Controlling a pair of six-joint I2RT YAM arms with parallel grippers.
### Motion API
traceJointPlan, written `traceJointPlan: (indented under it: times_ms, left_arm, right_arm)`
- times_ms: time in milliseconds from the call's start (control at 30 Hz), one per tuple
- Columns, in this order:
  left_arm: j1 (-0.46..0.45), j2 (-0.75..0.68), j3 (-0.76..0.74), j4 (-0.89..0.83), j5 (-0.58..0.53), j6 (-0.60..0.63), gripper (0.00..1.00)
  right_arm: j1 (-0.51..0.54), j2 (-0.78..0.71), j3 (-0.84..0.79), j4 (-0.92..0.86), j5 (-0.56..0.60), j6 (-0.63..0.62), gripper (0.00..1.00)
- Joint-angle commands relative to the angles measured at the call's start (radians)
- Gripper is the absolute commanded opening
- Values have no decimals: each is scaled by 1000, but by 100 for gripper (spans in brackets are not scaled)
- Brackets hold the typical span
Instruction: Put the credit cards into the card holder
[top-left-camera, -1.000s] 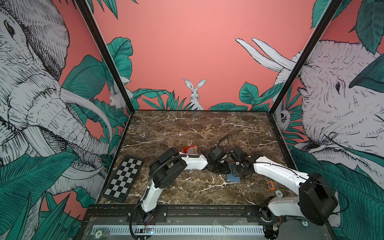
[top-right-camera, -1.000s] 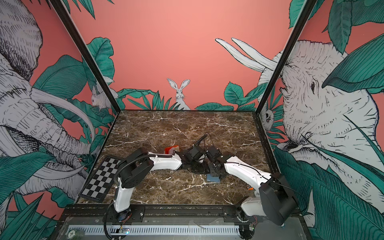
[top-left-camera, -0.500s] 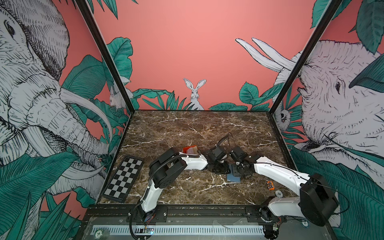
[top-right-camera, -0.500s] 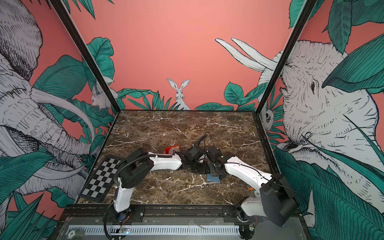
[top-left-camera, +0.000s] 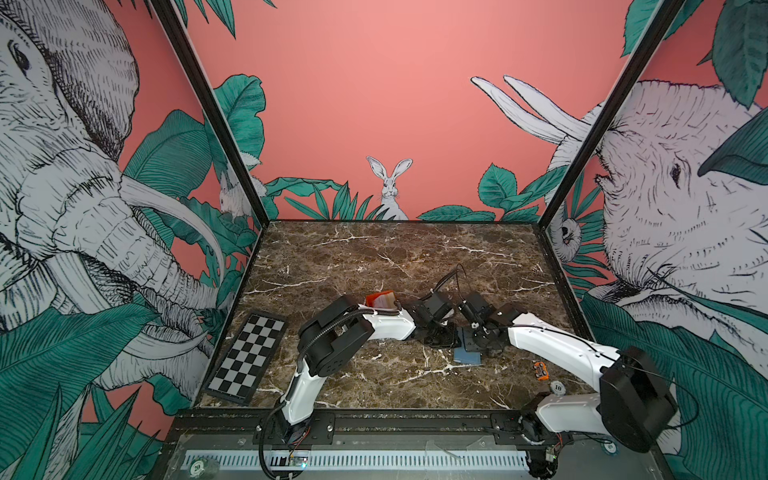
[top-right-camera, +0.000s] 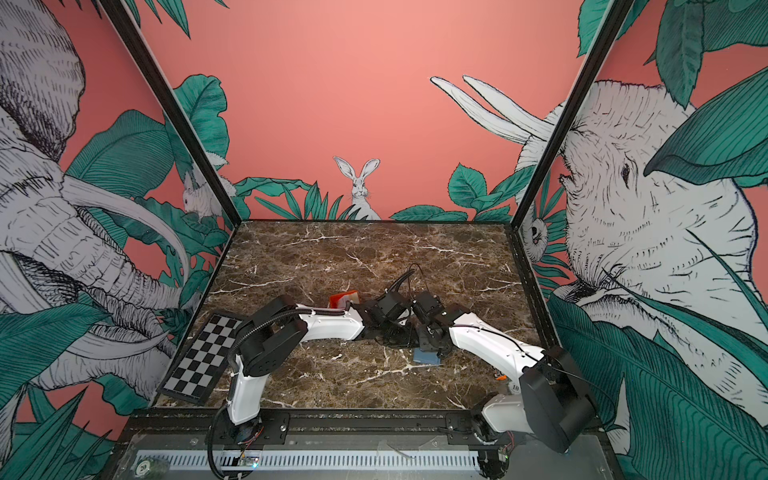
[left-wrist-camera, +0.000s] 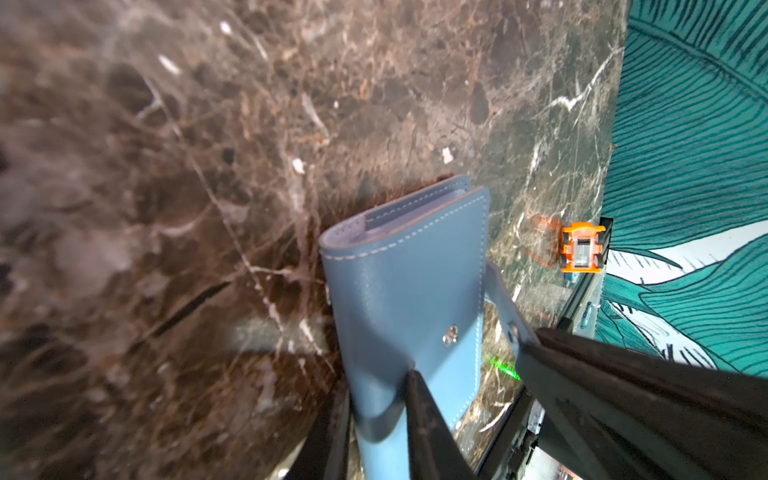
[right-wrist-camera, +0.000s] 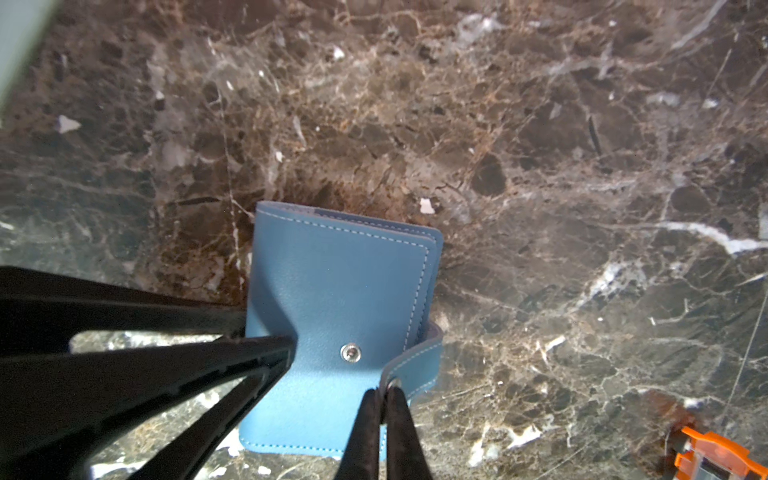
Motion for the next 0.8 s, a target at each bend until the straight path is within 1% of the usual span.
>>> traceJointPlan:
  times_ms: [0, 100, 233, 367, 533, 767]
  left_arm:
    - [-1, -5, -17, -3, 0, -3, 25]
    - [-1, -5, -17, -2, 2, -3, 24]
    - [-1, -7, -20, -2, 1, -3, 24]
    - [-1, -7, -21, 1, 1, -4, 24]
    - [-1, -5, -19, 0, 1, -6, 24]
    - [-1, -5, -18, -1, 1, -4, 24]
  right_arm:
    - [5, -14, -26, 15, -9, 17, 6]
    - [3, -13, -36, 25, -14, 21, 2]
    - [2, -12, -43, 32, -15, 22, 0]
    - [0, -14, -50, 51, -37, 16, 0]
    - [-7, -14, -65, 99, -92, 11, 0]
    - [-12, -2, -71, 112, -84, 11, 0]
